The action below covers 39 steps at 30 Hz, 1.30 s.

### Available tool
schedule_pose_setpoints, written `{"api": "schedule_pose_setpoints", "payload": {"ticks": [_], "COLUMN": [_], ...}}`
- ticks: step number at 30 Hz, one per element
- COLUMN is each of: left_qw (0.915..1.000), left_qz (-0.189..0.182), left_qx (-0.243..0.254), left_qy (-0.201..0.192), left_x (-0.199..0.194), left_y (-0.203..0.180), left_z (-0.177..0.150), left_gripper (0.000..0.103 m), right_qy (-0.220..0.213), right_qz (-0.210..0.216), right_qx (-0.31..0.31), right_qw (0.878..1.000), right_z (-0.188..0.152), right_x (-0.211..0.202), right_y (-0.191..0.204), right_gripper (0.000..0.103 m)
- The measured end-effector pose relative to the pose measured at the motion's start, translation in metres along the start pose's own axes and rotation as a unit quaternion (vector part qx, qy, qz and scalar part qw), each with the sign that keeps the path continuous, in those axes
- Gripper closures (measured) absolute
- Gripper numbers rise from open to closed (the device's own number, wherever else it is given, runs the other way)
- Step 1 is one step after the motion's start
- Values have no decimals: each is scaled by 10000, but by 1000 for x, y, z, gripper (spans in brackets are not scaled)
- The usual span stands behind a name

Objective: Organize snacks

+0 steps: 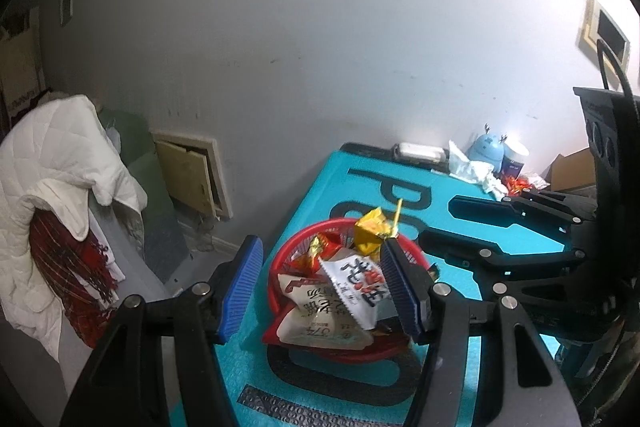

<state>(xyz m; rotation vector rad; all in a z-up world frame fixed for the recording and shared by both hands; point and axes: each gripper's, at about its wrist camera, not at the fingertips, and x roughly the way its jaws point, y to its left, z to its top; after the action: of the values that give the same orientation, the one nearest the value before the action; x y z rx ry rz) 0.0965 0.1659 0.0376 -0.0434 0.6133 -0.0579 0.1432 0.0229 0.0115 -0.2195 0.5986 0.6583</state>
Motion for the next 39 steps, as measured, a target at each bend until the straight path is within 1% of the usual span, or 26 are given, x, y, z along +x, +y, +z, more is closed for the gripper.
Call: {"api": "schedule_pose_setpoints", "payload": {"ticks": [8,11,12,13,14,15,17,18,21,23,27,31,36,39], "left_qw": [9990,9986,9986,9985,9984,9980,9970,9969,9971,9969,9972,9975,9982,9981], "left_qz": [108,165,172,181,199,221,258,257,222,257,219,161,112,142], "left_qx": [89,106,95,75,49,29,28,37,62,71,32,-30,-114,-212], "left_qy": [-435,-488,-498,-506,-535,-591,-726,-743,-725,-735,-711,-680,-582,-552], "left_x": [-44,-57,-61,-64,-68,-73,-85,-89,-101,-108,-121,-132,-139,-143], "left_y": [-14,-20,-21,-22,-24,-25,-28,-29,-34,-38,-45,-52,-63,-67], "left_z": [12,15,15,15,14,13,11,10,5,0,-10,-26,-46,-58], "left_gripper": [43,43,40,34,22,17,16,16,16,16,16,16,16,16], "right_qy": [-483,-705,-753,-787,-812,-833,-931,-976,-1095,-1159,-1236,-1242,-1125,-1039], "right_qz": [-191,-285,-329,-387,-452,-496,-604,-657,-863,-896,-932,-893,-816,-749], "right_qx": [-28,-51,-48,-41,-22,-5,17,8,15,45,92,152,220,277], "right_qw": [9986,9971,9966,9961,9957,9953,9938,9931,9902,9892,9879,9881,9900,9914], "right_z": [6,6,6,6,6,5,2,1,-6,-12,-27,-44,-66,-78], "right_x": [-59,-83,-89,-96,-102,-106,-120,-126,-143,-153,-169,-180,-183,-182], "right_y": [10,15,16,17,19,19,22,24,28,29,34,39,41,40], "right_gripper": [57,45,44,44,41,36,30,25,18,15,11,11,11,11]}}
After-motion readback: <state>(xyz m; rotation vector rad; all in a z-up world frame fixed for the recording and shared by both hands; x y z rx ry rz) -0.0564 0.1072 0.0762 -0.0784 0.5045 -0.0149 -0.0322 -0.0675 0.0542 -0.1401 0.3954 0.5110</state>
